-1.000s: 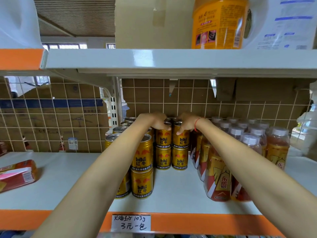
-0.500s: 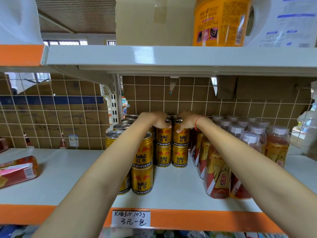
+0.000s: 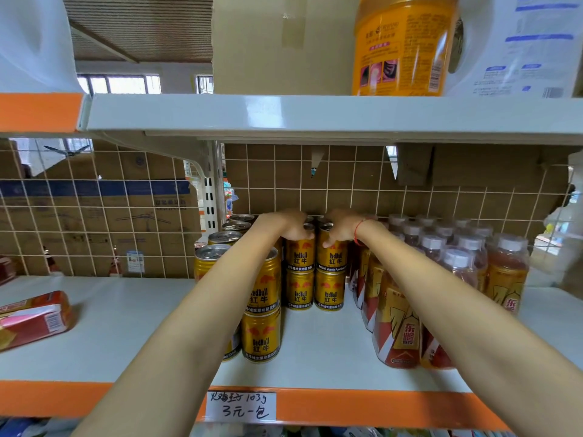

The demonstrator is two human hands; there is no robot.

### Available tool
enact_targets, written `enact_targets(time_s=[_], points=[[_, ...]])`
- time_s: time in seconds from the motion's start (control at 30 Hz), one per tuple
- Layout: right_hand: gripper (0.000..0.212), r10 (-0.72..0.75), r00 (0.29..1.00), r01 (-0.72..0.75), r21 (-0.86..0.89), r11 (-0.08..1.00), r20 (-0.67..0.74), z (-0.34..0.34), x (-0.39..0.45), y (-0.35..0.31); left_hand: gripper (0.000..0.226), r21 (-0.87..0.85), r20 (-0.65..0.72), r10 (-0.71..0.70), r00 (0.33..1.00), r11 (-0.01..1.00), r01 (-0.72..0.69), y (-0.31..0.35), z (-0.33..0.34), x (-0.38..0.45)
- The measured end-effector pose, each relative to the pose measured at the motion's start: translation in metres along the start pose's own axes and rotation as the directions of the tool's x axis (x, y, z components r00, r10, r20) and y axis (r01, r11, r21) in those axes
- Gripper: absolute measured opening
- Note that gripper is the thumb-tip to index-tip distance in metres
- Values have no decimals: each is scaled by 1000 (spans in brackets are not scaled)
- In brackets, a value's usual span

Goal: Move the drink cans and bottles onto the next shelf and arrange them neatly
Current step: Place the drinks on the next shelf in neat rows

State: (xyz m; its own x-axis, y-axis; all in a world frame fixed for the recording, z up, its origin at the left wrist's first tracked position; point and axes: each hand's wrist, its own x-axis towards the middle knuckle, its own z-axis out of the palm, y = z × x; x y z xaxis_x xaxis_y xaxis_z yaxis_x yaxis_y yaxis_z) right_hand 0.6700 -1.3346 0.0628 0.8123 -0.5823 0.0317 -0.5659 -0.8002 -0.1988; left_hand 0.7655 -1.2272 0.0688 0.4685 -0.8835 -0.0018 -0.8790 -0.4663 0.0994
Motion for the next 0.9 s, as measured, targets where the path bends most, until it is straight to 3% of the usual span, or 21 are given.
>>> enact_targets(time_s=[0.33, 0.6, 0.73, 0.9], points=[[68, -7, 1000, 8, 34, 999, -14, 0, -8, -1, 44, -14, -12, 35, 999, 999, -35, 0, 1, -1], [32, -107, 988, 115, 65, 991, -111, -2, -36, -6, 55, 57, -229, -5, 973, 998, 18, 6, 6, -18], [37, -126, 966, 134, 20, 991, -227, 1, -61, -9, 55, 49, -283, -44, 958, 997, 60, 14, 10, -36], [51, -95, 955, 130, 108, 986, -281, 9, -84, -7, 61, 108, -328, -45, 943, 991, 85, 23, 16, -64]])
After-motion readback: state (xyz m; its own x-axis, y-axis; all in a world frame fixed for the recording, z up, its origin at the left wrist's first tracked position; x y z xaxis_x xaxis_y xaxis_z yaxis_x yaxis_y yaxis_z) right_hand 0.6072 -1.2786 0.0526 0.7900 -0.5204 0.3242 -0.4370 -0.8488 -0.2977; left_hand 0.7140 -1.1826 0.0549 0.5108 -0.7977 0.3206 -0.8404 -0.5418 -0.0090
